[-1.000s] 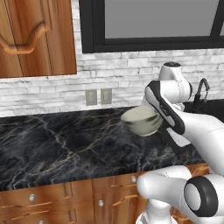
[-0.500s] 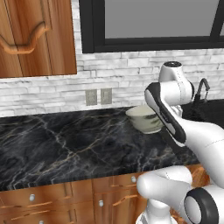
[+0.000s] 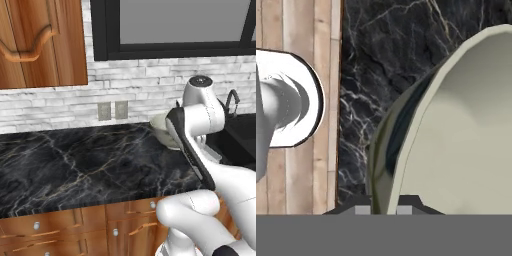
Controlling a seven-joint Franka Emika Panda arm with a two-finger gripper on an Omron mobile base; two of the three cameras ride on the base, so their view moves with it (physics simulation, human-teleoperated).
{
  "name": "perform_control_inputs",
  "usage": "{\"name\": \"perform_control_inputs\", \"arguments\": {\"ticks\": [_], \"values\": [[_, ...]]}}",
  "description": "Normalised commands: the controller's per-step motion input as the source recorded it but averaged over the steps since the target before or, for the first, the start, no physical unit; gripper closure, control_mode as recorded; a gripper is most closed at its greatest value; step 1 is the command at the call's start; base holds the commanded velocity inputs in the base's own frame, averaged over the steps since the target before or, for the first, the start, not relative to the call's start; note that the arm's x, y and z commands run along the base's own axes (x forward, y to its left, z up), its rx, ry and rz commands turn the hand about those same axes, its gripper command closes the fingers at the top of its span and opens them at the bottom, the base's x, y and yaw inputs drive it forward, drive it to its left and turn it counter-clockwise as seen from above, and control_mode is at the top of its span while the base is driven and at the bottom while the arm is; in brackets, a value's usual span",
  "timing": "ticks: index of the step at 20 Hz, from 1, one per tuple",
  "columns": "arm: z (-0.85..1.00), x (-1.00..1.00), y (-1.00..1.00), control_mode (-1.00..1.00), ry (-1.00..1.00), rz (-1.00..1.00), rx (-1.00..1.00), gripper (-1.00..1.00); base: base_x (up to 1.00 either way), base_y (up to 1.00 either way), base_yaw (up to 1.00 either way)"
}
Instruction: Place the tupperware in the left basin and the bowl in the right basin of the sink.
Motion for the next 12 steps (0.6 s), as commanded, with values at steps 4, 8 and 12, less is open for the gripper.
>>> {"name": "perform_control_inputs", "arguments": {"ticks": [4,8,12], "values": [[0.22,-0.28,0.0,-1.0,-0.13,-0.18,0.0,1.0,0.0,0.0,0.0],[0.23,-0.04,0.02,-1.0,-0.05,-0.09,0.0,1.0,0.0,0.0,0.0],[0.13,-0.07,0.0,-1.0,0.0,0.0,0.0,1.0,0.0,0.0,0.0]]}}
